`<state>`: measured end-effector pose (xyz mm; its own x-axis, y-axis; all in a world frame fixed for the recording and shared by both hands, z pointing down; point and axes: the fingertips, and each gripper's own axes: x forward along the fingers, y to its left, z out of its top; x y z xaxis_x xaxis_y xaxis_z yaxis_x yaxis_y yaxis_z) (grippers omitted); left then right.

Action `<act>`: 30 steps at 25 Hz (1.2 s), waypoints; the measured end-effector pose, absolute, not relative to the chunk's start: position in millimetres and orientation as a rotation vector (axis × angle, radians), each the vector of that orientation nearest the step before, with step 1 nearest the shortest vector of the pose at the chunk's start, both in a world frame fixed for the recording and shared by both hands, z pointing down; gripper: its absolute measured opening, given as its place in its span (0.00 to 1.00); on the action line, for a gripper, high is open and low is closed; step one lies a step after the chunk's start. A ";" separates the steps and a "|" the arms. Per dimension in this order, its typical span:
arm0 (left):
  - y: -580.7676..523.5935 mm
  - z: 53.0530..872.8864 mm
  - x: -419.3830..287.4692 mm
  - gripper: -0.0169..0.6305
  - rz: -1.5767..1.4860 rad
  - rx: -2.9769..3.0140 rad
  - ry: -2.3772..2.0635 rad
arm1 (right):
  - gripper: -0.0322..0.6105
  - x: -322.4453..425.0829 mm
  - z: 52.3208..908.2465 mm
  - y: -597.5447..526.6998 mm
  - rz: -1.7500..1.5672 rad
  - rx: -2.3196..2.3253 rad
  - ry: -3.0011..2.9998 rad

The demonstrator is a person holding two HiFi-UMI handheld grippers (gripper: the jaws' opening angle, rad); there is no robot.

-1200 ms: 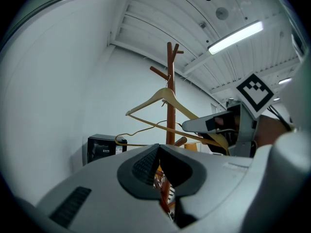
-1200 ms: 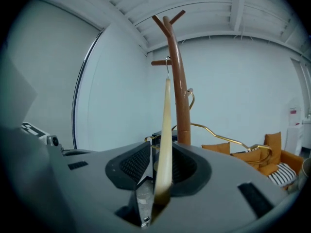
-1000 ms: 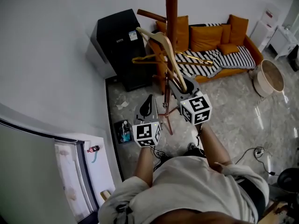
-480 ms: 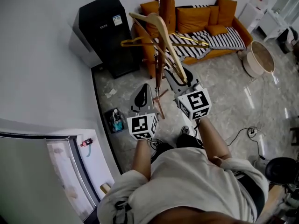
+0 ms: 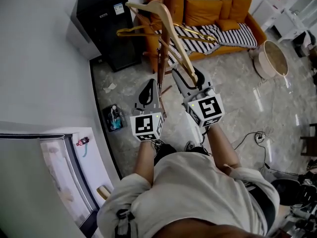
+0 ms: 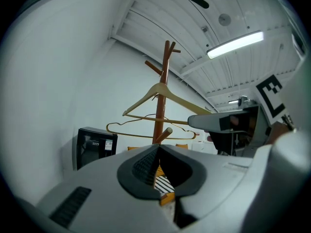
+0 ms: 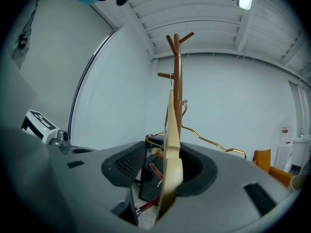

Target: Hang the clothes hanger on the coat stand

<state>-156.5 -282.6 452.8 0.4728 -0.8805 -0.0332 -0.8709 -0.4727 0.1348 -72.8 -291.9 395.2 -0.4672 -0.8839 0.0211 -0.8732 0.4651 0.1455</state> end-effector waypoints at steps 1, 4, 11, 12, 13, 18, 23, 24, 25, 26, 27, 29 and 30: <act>-280.6 452.2 -154.3 0.04 -0.144 2.607 -1.566 | 0.31 -70.7 395.6 -289.7 -0.171 1.562 -2.621; -273.4 450.4 -147.6 0.04 -0.132 2.593 -1.604 | 0.31 -61.3 402.2 -281.9 -0.132 1.531 -2.633; -251.8 449.6 -119.9 0.04 -0.095 2.565 -1.674 | 0.31 -27.4 399.1 -261.4 -0.163 1.470 -2.686; -248.1 450.2 -117.4 0.04 -0.086 2.560 -1.686 | 0.31 -24.0 398.0 -258.1 -0.172 1.464 -2.705; -244.4 450.5 -115.2 0.04 -0.078 2.556 -1.699 | 0.31 -21.0 397.5 -254.4 -0.176 1.458 -2.723; -222.8 446.8 -96.0 0.04 -0.033 2.559 -1.737 | 0.31 2.5 400.9 -230.6 -0.150 1.441 -2.762; -198.1 451.1 -74.5 0.04 -0.007 2.556 -1.742 | 0.31 32.7 414.7 -203.5 -0.129 1.442 -2.745; -191.6 454.2 -69.8 0.04 0.000 2.553 -1.741 | 0.31 39.9 418.6 -196.8 -0.120 1.448 -2.740; -184.1 457.9 -64.5 0.04 0.009 2.549 -1.740 | 0.31 48.2 422.4 -189.4 -0.111 1.457 -2.736; -175.9 461.6 -58.3 0.04 0.017 2.544 -1.741 | 0.31 57.6 425.8 -181.7 -0.104 1.467 -2.732; -167.7 464.9 -51.5 0.04 0.026 2.538 -1.743 | 0.31 67.7 428.5 -173.9 -0.100 1.478 -2.730; -151.7 470.2 -37.7 0.04 0.042 2.525 -1.753 | 0.28 87.2 432.1 -158.0 -0.097 1.498 -2.730; -143.8 472.4 -31.9 0.04 0.051 2.520 -1.757 | 0.26 95.3 433.4 -149.9 -0.095 1.508 -2.733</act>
<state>-31.9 -143.8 472.4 0.3461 -0.9358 0.0667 -0.9381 -0.3443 0.0377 95.3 -149.9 433.4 -0.5337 -0.8456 -0.0131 -0.8444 0.5320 0.0625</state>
